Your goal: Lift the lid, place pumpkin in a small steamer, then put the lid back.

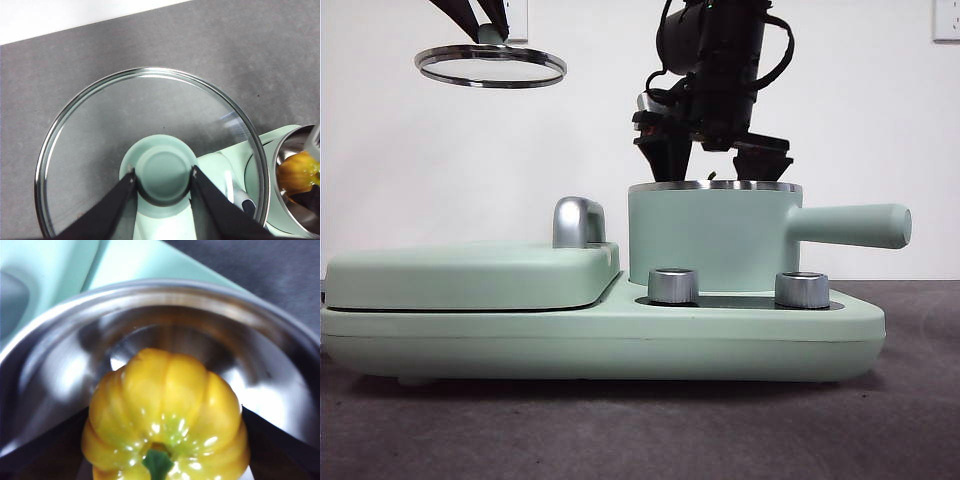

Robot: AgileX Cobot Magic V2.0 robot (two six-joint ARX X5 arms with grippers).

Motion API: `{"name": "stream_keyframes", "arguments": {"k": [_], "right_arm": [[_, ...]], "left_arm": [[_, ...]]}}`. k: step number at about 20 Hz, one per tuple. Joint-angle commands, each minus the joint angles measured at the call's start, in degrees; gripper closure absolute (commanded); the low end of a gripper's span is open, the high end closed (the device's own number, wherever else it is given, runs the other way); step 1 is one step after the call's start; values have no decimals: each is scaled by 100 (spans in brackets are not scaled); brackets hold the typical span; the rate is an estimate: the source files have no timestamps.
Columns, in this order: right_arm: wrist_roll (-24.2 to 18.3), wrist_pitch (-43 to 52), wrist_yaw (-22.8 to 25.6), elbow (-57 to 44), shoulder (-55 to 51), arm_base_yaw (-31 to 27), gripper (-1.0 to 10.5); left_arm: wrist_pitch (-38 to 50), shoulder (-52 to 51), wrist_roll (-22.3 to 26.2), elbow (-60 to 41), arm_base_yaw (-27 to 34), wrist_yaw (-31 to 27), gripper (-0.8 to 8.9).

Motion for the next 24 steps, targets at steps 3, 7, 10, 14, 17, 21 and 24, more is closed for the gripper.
{"name": "stream_keyframes", "arguments": {"k": [3, 7, 10, 14, 17, 21, 24], "right_arm": [[-59, -280, 20, 133, 369, 70, 591], [-57, -280, 22, 133, 417, 103, 557], [-13, -278, 7, 133, 417, 111, 435], [11, -345, -37, 225, 417, 116, 427], [96, -428, -44, 603, 286, 116, 427], [101, -476, -35, 850, -299, 138, 427], [157, -483, -59, 452, -1150, 162, 427]], "left_arm": [[118, 13, -44, 151, -4, 26, 807], [120, 13, -44, 151, -4, 26, 807], [120, 13, -42, 151, 13, 28, 807], [122, 13, -42, 151, 13, 26, 807], [120, 15, -44, 151, 11, 28, 807], [118, 15, -46, 146, 11, 28, 807], [98, 15, -44, 87, 11, 26, 807]]}}
